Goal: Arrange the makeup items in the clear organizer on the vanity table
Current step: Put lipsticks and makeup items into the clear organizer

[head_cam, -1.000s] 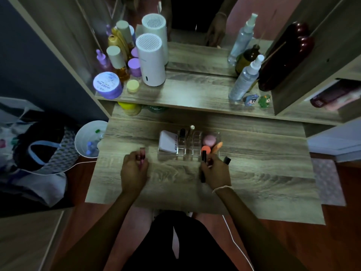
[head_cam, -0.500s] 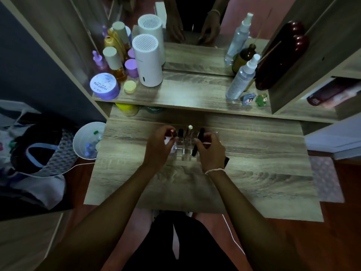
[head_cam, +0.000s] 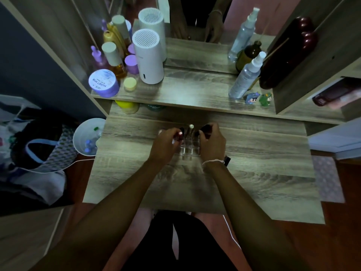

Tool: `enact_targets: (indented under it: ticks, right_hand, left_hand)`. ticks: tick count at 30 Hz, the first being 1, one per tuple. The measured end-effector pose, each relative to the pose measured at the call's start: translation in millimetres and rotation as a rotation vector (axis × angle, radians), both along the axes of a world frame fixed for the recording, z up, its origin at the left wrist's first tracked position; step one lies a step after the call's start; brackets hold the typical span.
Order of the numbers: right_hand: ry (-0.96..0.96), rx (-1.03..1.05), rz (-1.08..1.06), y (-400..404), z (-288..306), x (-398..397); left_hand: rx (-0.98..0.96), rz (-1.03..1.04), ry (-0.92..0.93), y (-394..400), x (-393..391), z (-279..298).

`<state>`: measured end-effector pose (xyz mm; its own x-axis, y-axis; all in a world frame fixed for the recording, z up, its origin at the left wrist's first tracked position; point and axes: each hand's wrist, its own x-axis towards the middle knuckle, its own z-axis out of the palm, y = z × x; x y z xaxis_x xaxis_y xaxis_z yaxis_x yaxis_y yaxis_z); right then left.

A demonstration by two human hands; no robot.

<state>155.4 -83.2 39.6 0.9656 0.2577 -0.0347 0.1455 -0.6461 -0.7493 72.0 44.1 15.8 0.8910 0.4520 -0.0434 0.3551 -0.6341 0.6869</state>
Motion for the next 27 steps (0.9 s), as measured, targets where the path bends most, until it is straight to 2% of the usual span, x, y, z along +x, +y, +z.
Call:
enact_targets:
  ticks: [10,27]
  right_hand:
    - [0.074,-0.103,0.063,2,-9,5]
    - [0.040,-0.026,0.011,-4,-4,-8]
  left_hand:
    - [0.075,-0.021,0.020,-2,0,1]
    - [0.019,0.015,-0.066,-2,-22,1]
